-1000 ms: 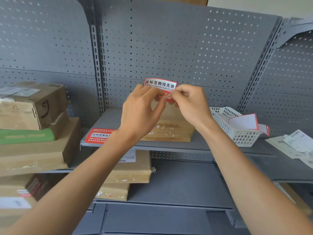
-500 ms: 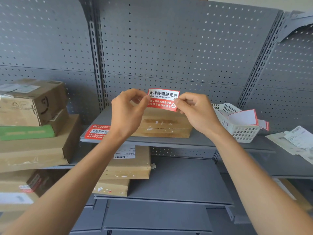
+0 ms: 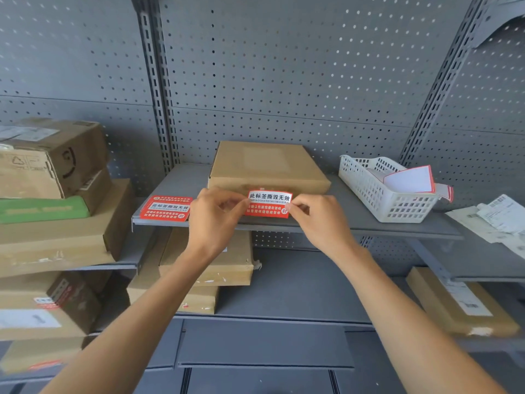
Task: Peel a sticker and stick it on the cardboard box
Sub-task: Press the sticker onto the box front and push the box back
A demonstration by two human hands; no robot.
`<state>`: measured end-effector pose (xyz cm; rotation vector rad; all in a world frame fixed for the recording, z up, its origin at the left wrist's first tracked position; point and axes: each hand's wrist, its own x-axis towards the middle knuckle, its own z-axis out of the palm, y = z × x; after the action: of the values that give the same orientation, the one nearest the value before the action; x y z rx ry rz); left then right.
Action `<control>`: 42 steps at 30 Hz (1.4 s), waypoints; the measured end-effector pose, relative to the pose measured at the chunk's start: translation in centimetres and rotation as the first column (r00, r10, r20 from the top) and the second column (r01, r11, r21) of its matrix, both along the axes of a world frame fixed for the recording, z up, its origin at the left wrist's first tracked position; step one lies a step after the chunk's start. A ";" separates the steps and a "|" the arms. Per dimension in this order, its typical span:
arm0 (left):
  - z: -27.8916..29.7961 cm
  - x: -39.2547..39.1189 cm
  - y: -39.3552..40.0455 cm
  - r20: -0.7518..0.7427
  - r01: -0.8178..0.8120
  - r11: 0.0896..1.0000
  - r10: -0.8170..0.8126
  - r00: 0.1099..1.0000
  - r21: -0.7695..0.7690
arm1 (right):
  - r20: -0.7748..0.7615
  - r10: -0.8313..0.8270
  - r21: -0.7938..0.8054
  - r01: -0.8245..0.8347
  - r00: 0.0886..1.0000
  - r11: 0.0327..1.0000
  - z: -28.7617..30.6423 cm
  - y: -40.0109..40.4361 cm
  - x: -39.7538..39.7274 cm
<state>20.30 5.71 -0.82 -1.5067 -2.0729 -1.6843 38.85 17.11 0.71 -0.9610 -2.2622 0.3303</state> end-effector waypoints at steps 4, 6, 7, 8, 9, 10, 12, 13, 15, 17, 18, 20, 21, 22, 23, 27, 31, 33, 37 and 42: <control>-1.5 -0.2 0.7 -0.029 -0.043 0.997 0.042 0.999 -0.058 | 0.060 -0.023 0.112 0.016 0.998 0.994 -1.0 0.5 -0.5; -1.7 -0.1 0.9 -0.029 -0.064 0.996 0.062 0.998 -0.060 | 0.056 -0.031 0.136 0.023 0.998 0.990 -1.3 0.8 -0.6; -1.6 0.0 1.1 -0.019 -0.070 0.996 0.069 0.997 -0.050 | 0.048 -0.032 0.148 0.025 0.998 0.989 -1.4 0.8 -0.6; -1.5 0.2 1.2 -0.006 -0.074 0.996 0.073 0.997 -0.040 | 0.040 -0.033 0.159 0.026 0.999 0.987 -1.5 0.9 -0.6; -1.4 0.3 1.3 0.005 -0.078 0.996 0.078 0.997 -0.035 | 0.031 -0.032 0.170 0.026 0.999 0.985 -1.5 0.9 -0.6; -1.3 0.5 1.4 0.013 -0.082 0.996 0.082 0.997 -0.035 | 0.024 -0.032 0.179 0.027 0.999 0.984 -1.6 0.9 -0.5; -1.2 0.6 1.7 0.028 -0.090 0.995 0.091 0.995 -0.044 | 0.012 -0.035 0.190 0.032 0.999 0.981 -1.6 1.0 -0.5; -1.1 0.7 1.8 0.033 -0.093 0.995 0.094 0.995 -0.046 | 0.005 -0.039 0.193 0.037 0.999 0.980 -1.6 1.1 -0.5; -1.1 0.8 2.0 0.038 -0.101 0.994 0.103 0.994 -0.044 | -0.008 -0.050 0.197 0.051 0.999 0.979 -1.5 1.3 -0.5; -1.0 0.9 2.2 0.039 -0.111 0.993 0.113 0.993 -0.051 | -0.012 -0.059 0.201 0.060 0.998 0.978 -1.5 1.4 -0.6; -1.0 1.0 2.3 0.044 -0.112 0.992 0.115 0.992 -0.055 | -0.011 -0.061 0.200 0.062 0.998 0.978 -1.4 1.5 -0.6; -0.8 0.9 2.4 0.062 -0.113 0.992 0.116 0.991 -0.055 | 0.000 -0.062 0.197 0.061 0.998 0.978 -1.3 1.6 -0.7; -0.8 0.9 2.5 0.070 -0.112 0.992 0.116 0.991 -0.051 | 0.010 -0.063 0.198 0.060 0.998 0.978 -1.2 1.7 -0.7; -0.7 0.9 2.5 0.076 -0.113 0.992 0.117 0.990 -0.048 | 0.022 -0.067 0.201 0.061 0.998 0.978 -1.2 1.8 -0.8; -0.6 0.8 2.5 0.080 -0.113 0.993 0.117 0.990 -0.045 | 0.037 -0.073 0.206 0.064 0.997 0.976 -1.2 1.9 -0.9; -0.7 0.8 2.6 0.087 -0.112 0.993 0.116 0.989 -0.048 | 0.053 -0.086 0.213 0.072 0.995 0.974 -1.2 1.9 -1.1; -0.7 0.7 2.7 0.078 -0.114 0.992 0.118 0.990 -0.059 | 0.047 -0.083 0.198 0.072 0.995 0.978 -1.4 1.8 -1.1; -0.6 0.7 2.8 0.069 -0.118 0.991 0.122 0.990 -0.065 | 0.048 -0.089 0.198 0.078 0.995 0.977 -1.4 1.8 -1.1; -0.5 0.8 2.8 0.054 -0.120 0.990 0.124 0.991 -0.076 | 0.058 -0.107 0.193 0.094 0.993 0.977 -1.3 1.6 -1.2; -0.5 0.9 2.8 0.038 -0.130 0.988 0.133 0.990 -0.082 | 0.048 -0.137 0.196 0.125 0.989 0.973 -0.9 1.2 -1.5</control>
<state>21.17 8.55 -1.29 -1.3314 -2.2319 -1.6198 37.31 18.33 -0.20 -1.0239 -2.2243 0.0236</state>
